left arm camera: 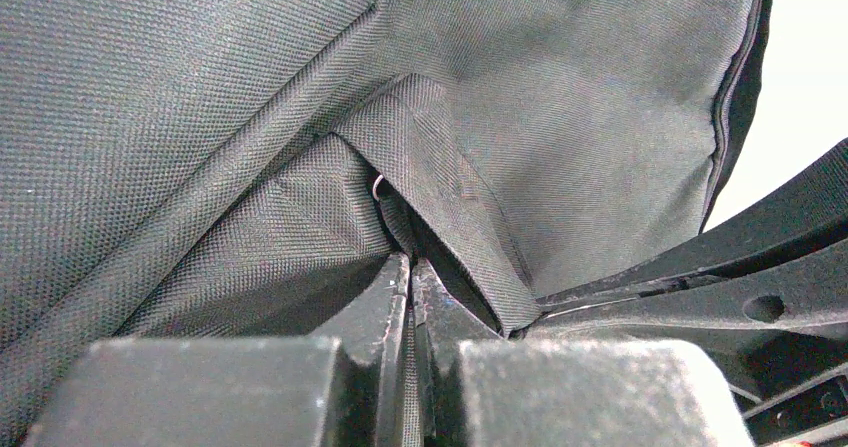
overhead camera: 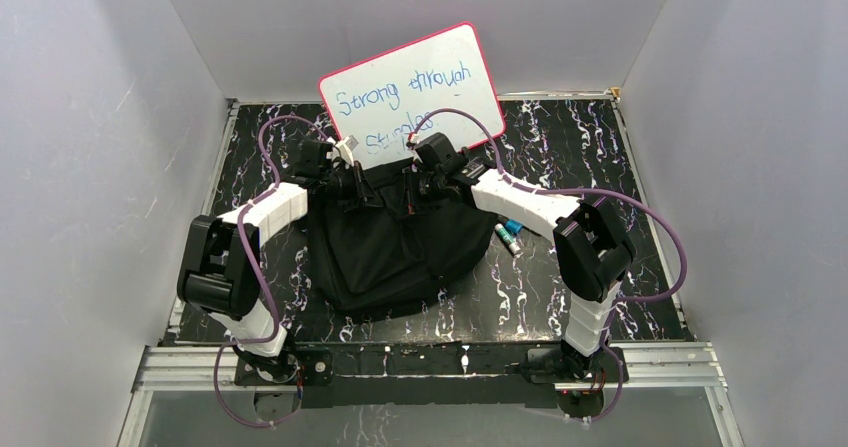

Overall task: Pack the student bag
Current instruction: Unzip the student bag at the center of the board.

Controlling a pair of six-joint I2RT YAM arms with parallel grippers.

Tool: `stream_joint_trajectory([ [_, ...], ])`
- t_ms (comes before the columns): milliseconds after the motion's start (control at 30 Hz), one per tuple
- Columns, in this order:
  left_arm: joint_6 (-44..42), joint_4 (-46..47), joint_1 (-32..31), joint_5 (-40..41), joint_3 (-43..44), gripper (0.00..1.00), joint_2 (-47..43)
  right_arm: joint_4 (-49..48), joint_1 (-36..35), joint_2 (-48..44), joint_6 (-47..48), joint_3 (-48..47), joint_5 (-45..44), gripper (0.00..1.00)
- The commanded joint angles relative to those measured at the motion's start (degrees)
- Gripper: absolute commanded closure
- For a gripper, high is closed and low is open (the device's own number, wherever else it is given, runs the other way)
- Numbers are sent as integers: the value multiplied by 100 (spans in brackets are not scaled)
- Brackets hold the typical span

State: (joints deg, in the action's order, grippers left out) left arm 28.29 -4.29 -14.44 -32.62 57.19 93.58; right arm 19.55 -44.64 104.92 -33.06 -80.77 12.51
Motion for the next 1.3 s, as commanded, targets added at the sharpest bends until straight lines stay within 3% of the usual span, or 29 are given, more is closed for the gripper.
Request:
stream_joint_trajectory([
  [0, -160, -107, -28, -216, 217, 100, -401, -203, 16, -156, -62, -109, 45, 91],
  [167, -205, -239, -26, -304, 180, 100, -620, -72, 33, -277, 62, -214, -247, 60],
  [300, -226, -309, -25, -414, 156, 100, -777, -16, 72, -412, 153, -294, -425, 50],
  [767, -237, -590, -117, -511, -190, 100, -1334, -145, 319, -473, 52, -236, -320, 40],
  [900, -199, -610, -269, -376, -452, 100, -1522, -130, 423, -185, 46, -666, -99, 35],
  [1267, 45, -511, -824, 36, -756, 100, -1739, -145, 506, 708, -140, -1491, 529, 35],
])
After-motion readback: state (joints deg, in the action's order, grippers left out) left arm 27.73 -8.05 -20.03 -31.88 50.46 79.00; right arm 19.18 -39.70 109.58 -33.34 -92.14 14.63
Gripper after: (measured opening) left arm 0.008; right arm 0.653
